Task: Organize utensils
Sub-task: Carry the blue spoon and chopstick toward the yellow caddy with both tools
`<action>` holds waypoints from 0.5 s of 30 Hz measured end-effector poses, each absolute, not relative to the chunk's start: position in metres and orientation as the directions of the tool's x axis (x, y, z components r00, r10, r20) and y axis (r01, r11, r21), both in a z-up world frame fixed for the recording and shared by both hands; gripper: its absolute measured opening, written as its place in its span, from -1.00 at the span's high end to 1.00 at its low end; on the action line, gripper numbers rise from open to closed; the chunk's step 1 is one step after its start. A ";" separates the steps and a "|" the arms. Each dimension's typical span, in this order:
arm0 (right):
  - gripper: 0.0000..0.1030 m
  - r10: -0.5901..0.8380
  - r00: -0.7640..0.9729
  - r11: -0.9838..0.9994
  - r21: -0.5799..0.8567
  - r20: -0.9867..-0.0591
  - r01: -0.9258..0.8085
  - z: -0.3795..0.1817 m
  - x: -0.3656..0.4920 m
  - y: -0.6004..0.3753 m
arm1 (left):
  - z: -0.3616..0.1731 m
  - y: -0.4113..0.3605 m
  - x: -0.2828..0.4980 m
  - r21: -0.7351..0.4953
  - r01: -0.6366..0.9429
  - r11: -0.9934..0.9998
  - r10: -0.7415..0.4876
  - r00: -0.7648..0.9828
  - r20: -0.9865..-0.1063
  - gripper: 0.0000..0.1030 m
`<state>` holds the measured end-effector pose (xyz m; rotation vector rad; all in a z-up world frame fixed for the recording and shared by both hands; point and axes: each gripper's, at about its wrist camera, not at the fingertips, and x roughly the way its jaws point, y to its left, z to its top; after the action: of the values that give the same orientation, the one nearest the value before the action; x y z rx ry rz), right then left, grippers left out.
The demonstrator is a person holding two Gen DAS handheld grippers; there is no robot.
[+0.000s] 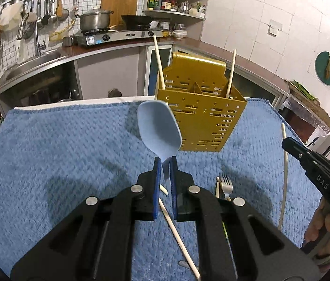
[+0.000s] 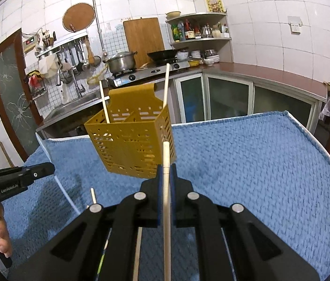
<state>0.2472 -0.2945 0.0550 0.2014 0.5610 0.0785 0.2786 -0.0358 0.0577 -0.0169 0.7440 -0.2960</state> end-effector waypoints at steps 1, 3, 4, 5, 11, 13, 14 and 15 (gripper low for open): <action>0.89 0.129 0.844 0.977 0.210 -0.520 -0.020 0.056 0.247 -0.294 | 0.057 -0.035 0.279 -0.119 0.263 0.958 -0.273 0.695 -0.665 1.00; 0.89 0.130 0.844 0.977 0.211 -0.520 -0.020 0.056 0.248 -0.293 | 0.057 -0.035 0.280 -0.121 0.266 0.956 -0.277 0.694 -0.665 1.00; 0.89 0.129 0.844 0.977 0.212 -0.520 -0.019 0.056 0.248 -0.293 | 0.057 -0.035 0.281 -0.122 0.266 0.956 -0.278 0.694 -0.664 1.00; 0.89 0.129 0.844 0.977 0.211 -0.520 -0.019 0.056 0.248 -0.293 | 0.057 -0.034 0.281 -0.124 0.266 0.956 -0.279 0.696 -0.662 1.00; 0.89 0.133 0.839 0.978 0.209 -0.528 -0.024 0.056 0.251 -0.291 | 0.054 -0.028 0.285 -0.144 0.262 0.954 -0.289 0.683 -0.670 1.00; 0.89 0.132 0.833 0.979 0.205 -0.537 -0.023 0.054 0.252 -0.290 | 0.048 -0.021 0.295 -0.172 0.241 0.955 -0.291 0.653 -0.700 1.00; 0.89 0.131 0.829 0.979 0.205 -0.544 -0.020 0.052 0.254 -0.291 | 0.044 -0.018 0.301 -0.194 0.231 0.954 -0.298 0.631 -0.716 1.00; 0.89 0.131 0.827 0.978 0.206 -0.547 -0.019 0.049 0.254 -0.291 | 0.038 -0.015 0.309 -0.213 0.214 0.953 -0.301 0.607 -0.735 1.00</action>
<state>0.2545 -0.2912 0.0494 0.1956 0.5934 0.0799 0.3087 -0.0147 0.0380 -0.1068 0.8691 -0.2985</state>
